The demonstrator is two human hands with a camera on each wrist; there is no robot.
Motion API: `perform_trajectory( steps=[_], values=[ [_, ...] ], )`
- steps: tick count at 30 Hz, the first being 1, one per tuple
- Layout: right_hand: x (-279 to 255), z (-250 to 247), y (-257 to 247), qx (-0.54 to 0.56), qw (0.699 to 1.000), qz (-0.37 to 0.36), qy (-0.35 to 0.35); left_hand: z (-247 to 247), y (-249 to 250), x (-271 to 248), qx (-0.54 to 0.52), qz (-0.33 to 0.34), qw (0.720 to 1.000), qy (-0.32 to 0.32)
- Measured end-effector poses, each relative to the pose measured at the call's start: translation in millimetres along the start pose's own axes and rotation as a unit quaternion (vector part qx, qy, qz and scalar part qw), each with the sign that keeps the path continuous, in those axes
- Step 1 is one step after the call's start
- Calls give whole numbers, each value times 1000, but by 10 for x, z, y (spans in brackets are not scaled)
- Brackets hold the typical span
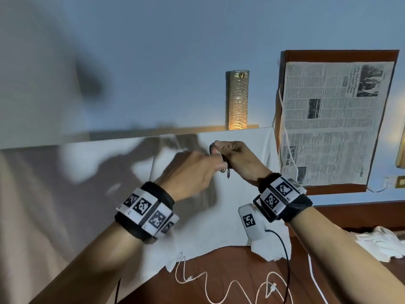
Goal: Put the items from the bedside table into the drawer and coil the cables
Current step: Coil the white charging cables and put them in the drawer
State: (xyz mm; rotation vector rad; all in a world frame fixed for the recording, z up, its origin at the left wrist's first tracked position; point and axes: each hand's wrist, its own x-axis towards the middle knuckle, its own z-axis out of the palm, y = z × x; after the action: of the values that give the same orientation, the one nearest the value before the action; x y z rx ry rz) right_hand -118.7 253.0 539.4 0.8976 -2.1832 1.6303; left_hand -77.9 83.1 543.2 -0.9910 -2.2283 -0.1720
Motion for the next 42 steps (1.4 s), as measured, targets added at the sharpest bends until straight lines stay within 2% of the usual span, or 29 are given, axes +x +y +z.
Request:
perform_trajectory(
  steps=[3,5,7,8,12,15,17,21,22,29,32,39,42],
  values=[
    [-20,4,-91,38,999,-18,-16,-41,-128,85,-1,-10,999,50],
    [-3,-6,-111,35,999,-19,-21,15,-210,128,-19,-26,994,105],
    [12,-10,-83,31,999,-2,-22,99,-275,147,-85,-68,981,158],
    [17,-9,-52,30,999,8,-22,145,-316,149,-131,-93,973,164],
    [21,11,14,77,996,47,-28,221,-355,126,-249,-125,952,126],
    [16,16,-3,87,992,83,-37,297,-414,128,-314,-157,934,66],
    [14,25,2,99,990,93,-37,320,-400,129,-370,-195,907,37],
    [59,83,47,113,990,89,-4,330,-263,176,-493,-259,829,41],
    [74,95,55,111,990,86,5,348,-252,188,-498,-267,824,39],
    [54,100,87,114,990,84,28,436,-266,255,-488,-270,829,37],
    [29,122,66,124,988,78,52,454,-218,285,-484,-270,830,62],
    [71,120,123,103,977,76,169,564,-240,307,-453,-268,842,116],
    [35,49,161,94,979,81,160,607,-252,257,-416,-273,858,126]
  ],
)
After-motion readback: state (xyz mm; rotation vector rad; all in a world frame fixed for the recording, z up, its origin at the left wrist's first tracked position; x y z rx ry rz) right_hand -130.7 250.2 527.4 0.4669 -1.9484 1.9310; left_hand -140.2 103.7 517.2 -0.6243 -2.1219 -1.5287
